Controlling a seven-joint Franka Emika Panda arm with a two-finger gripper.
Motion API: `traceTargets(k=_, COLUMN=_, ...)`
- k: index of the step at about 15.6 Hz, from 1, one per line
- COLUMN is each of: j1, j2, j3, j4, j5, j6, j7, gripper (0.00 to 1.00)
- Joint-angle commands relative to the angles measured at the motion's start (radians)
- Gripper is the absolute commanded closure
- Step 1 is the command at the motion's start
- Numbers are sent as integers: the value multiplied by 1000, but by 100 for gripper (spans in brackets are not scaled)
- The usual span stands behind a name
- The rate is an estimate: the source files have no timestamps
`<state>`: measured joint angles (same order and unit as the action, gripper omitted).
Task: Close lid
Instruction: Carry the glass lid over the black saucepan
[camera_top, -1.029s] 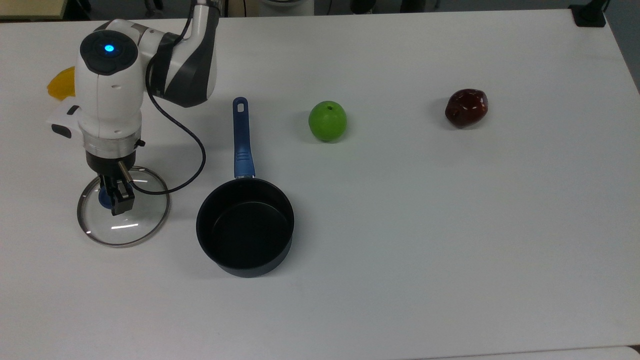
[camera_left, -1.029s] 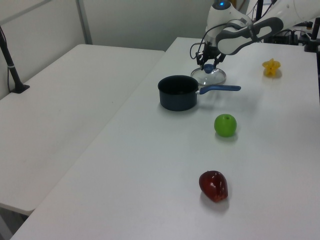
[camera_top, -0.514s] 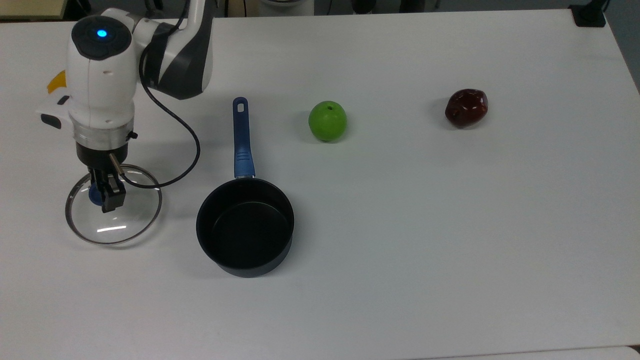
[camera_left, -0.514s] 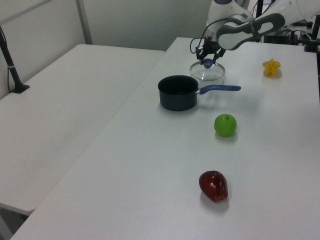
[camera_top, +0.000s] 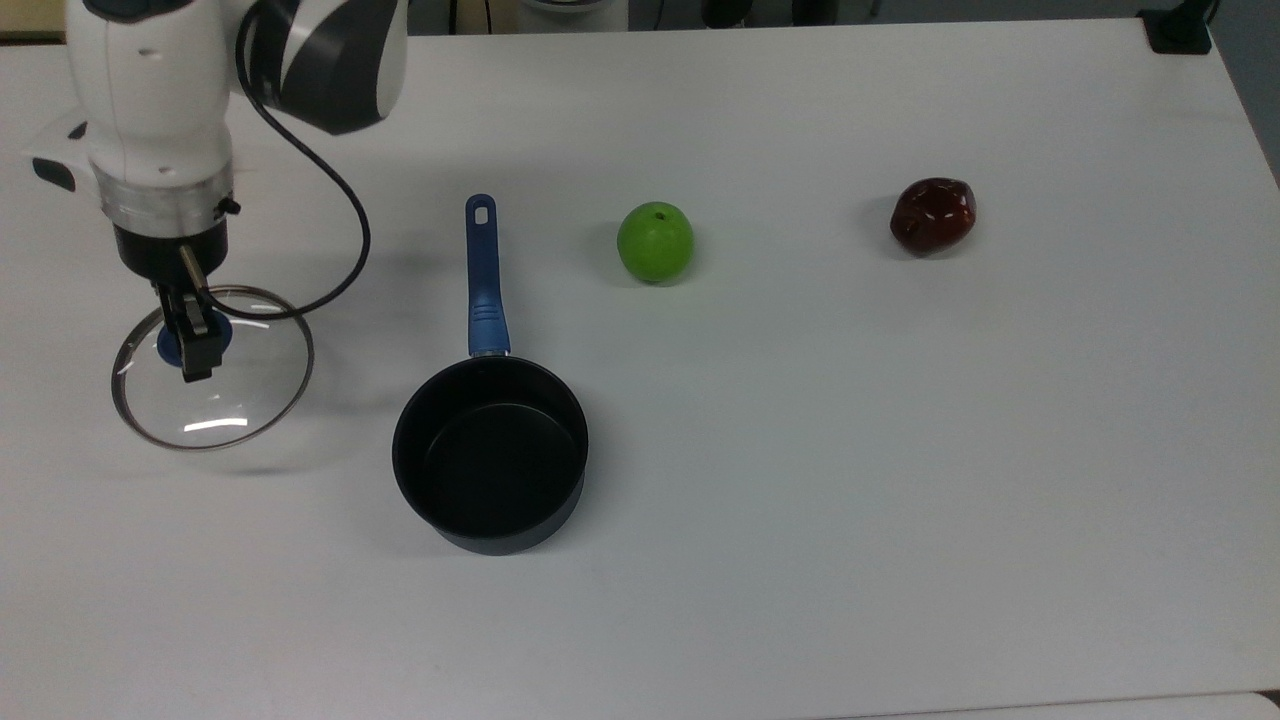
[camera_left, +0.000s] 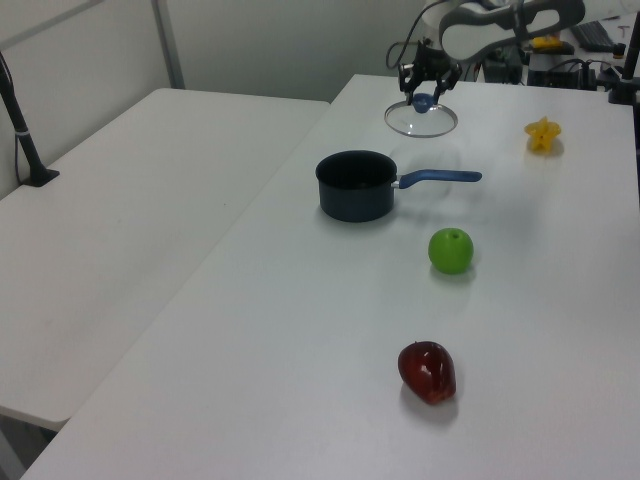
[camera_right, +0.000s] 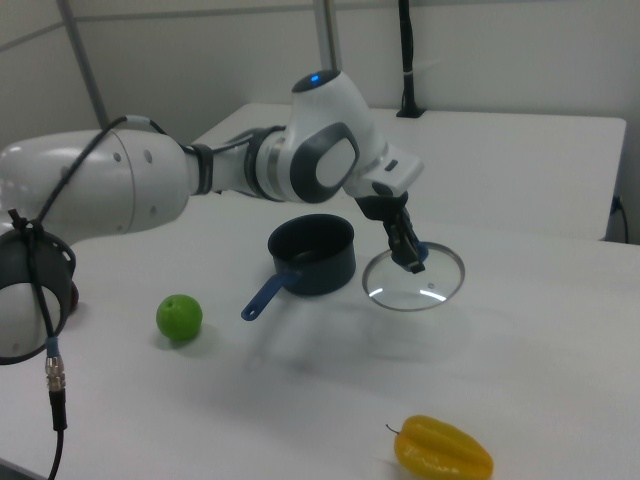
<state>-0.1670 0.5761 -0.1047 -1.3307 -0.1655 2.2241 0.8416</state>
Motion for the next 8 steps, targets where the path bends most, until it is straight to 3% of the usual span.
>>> traceTargets(k=1, j1=42, j2=-35, j3=5, j4=57, j5=31, j6=-144, j7=-25, gripper=57)
traceTargets(k=8, j1=207, j2=-27, j3=-10, j4=85, j5=47, j6=-222, j7=53, gripper=57)
